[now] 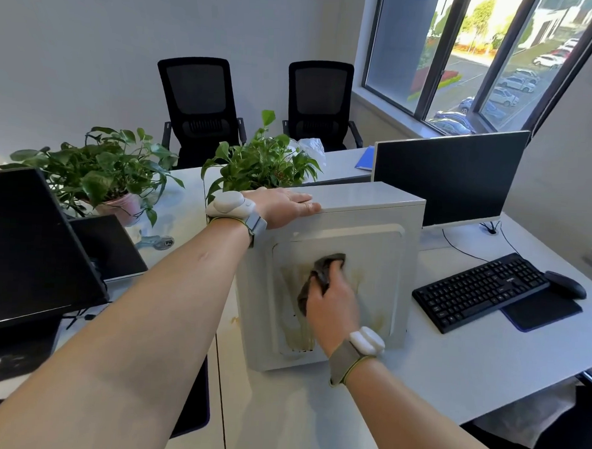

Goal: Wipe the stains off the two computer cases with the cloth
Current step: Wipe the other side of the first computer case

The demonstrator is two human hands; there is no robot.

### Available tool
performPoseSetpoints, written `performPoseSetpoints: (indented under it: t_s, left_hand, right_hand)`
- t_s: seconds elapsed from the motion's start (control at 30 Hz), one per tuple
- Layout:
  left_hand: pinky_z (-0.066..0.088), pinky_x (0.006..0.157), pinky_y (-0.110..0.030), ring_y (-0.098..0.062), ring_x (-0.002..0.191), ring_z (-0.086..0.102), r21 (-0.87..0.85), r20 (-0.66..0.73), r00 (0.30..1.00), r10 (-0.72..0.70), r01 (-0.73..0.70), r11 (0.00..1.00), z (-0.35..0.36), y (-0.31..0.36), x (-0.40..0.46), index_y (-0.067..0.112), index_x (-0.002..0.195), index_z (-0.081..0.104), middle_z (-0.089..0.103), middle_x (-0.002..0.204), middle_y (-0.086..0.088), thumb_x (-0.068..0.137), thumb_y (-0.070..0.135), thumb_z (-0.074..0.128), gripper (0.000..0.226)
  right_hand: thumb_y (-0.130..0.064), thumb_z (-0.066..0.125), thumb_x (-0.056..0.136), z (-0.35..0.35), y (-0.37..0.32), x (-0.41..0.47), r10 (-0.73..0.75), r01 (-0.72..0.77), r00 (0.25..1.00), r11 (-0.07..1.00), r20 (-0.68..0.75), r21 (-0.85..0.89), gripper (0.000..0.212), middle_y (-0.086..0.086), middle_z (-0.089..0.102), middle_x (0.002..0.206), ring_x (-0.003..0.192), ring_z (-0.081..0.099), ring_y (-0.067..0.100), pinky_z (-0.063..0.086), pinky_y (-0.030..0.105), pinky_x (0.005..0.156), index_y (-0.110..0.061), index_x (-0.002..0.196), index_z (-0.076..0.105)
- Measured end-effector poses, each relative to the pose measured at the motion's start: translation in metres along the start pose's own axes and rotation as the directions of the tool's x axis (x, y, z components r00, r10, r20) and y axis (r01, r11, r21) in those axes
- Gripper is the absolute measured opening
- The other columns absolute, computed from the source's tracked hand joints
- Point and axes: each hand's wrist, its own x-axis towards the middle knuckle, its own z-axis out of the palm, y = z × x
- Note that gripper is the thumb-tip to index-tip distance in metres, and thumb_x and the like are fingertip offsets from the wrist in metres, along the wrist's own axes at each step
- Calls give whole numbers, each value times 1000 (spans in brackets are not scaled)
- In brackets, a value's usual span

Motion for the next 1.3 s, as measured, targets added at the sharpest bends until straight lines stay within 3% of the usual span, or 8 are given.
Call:
performPoseSetpoints:
  t_s: [0.13,0.3,0.37,0.53,0.7,0.9,1.1,1.3]
  left_hand:
    - [8,123,-51,-29,156,17,-3,17,1000,-18,18,1000,0,-8,7,55,155,31,24,167,20,89,89,25,74]
    - [11,122,-53,-32,156,17,15,10,1000,-23,23,1000,2,-8,7,57,154,30,23,167,20,86,92,24,76]
    - [11,122,-52,-32,156,17,22,16,999,-29,29,999,3,-6,5,56,154,30,23,167,20,87,91,25,75]
    - [9,123,-51,-32,156,16,8,18,999,-30,30,1000,2,-8,8,56,155,30,23,167,20,87,91,24,77]
    - [16,120,-53,-33,154,20,33,-9,999,-38,39,999,5,-9,5,61,151,29,24,166,23,82,96,23,78]
    - [14,121,-53,-33,155,19,18,-2,999,-34,34,999,5,-9,7,59,153,30,24,167,20,84,94,23,77]
    - [13,123,-52,-31,155,20,7,0,1000,-28,28,1000,8,-12,9,60,151,31,26,166,21,76,99,21,85]
    - [14,121,-52,-33,155,19,13,-4,999,-39,39,999,4,-7,4,59,152,31,25,167,20,85,93,24,76]
  right_hand:
    - [-23,51,99,7,-5,-15,-197,234,899,971,391,-49,64,4,61,133,119,59,28,51,40,98,-26,159,30]
    - [-26,55,102,1,3,-5,101,-68,985,971,-138,228,59,5,59,139,127,55,25,41,29,101,-21,157,37]
    - [-28,52,102,4,3,-5,105,-96,992,987,-71,126,63,7,57,137,123,56,29,45,34,97,-21,160,27]
    - [-23,51,98,17,-13,-22,-231,264,904,964,361,-44,69,6,59,132,114,59,31,53,43,92,-31,161,24]
    - [-25,52,86,12,-20,-15,-371,369,929,924,2,-104,70,3,62,113,79,61,25,54,35,60,-24,155,41]
    - [-28,60,78,7,10,-22,-452,574,819,665,354,-477,67,4,62,97,63,61,32,45,30,50,-29,145,51]
    - [-28,49,81,4,1,-8,-527,500,848,766,52,-404,68,2,59,102,64,52,25,46,32,44,-21,149,47]
    - [-29,52,91,-2,-2,-20,-352,579,799,670,487,-465,59,3,65,111,82,65,32,49,32,61,-31,150,43]
